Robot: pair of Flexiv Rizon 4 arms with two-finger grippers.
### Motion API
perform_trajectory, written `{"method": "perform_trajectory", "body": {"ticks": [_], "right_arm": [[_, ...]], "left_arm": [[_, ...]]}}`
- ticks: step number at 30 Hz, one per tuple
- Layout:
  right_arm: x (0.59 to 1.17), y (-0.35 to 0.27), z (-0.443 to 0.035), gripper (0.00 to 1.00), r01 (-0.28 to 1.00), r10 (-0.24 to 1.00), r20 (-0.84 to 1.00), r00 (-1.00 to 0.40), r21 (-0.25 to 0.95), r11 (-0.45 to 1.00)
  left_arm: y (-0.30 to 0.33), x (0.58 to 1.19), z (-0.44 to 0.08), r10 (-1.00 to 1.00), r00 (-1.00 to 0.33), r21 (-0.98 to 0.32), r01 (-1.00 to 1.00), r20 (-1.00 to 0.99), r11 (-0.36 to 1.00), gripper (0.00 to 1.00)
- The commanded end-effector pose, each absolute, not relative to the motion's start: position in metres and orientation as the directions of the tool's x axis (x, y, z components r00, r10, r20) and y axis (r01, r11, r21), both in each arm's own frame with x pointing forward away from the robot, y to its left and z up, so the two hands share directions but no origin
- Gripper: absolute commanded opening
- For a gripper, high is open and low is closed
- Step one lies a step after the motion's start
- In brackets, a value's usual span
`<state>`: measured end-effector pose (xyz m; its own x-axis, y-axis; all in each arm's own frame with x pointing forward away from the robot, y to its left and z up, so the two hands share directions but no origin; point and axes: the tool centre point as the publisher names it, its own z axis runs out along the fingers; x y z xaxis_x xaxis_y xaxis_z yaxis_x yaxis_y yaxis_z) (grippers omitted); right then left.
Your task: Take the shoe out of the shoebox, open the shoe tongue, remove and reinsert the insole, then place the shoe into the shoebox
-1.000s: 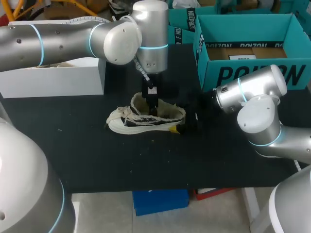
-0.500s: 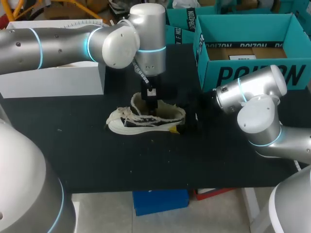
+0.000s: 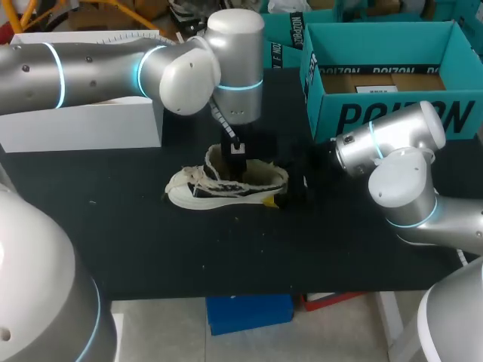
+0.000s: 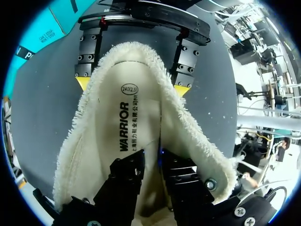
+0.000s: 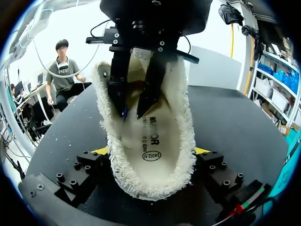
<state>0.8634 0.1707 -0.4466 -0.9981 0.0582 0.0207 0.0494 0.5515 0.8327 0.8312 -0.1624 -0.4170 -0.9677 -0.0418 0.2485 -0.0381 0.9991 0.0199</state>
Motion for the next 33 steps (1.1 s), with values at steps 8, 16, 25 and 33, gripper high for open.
{"method": "perform_trajectory", "body": {"ticks": [8, 16, 25, 33], "right_arm": [[0.865, 0.17, -0.446, 0.0, 0.051, 0.059, 0.021, -0.998, 0.832, 0.553], [0.865, 0.17, -0.446, 0.0, 0.051, 0.059, 0.021, -0.998, 0.832, 0.553], [0.865, 0.17, -0.446, 0.0, 0.051, 0.059, 0.021, -0.998, 0.832, 0.553], [0.865, 0.17, -0.446, 0.0, 0.051, 0.059, 0.021, -0.998, 0.832, 0.553]], "left_arm": [[-0.155, 0.807, -0.418, -0.064, -0.998, 0.046, -0.065, -0.002, 0.997, 0.22], [-0.156, 0.81, -0.429, -0.091, -0.981, 0.08, -0.105, -0.169, 0.991, 0.25], [-0.153, 0.834, -0.445, -0.072, -0.955, 0.101, -0.105, -0.287, 0.989, 0.19], [-0.152, 0.852, -0.454, -0.091, -0.918, 0.079, -0.132, -0.387, 0.988, 0.16]]}}
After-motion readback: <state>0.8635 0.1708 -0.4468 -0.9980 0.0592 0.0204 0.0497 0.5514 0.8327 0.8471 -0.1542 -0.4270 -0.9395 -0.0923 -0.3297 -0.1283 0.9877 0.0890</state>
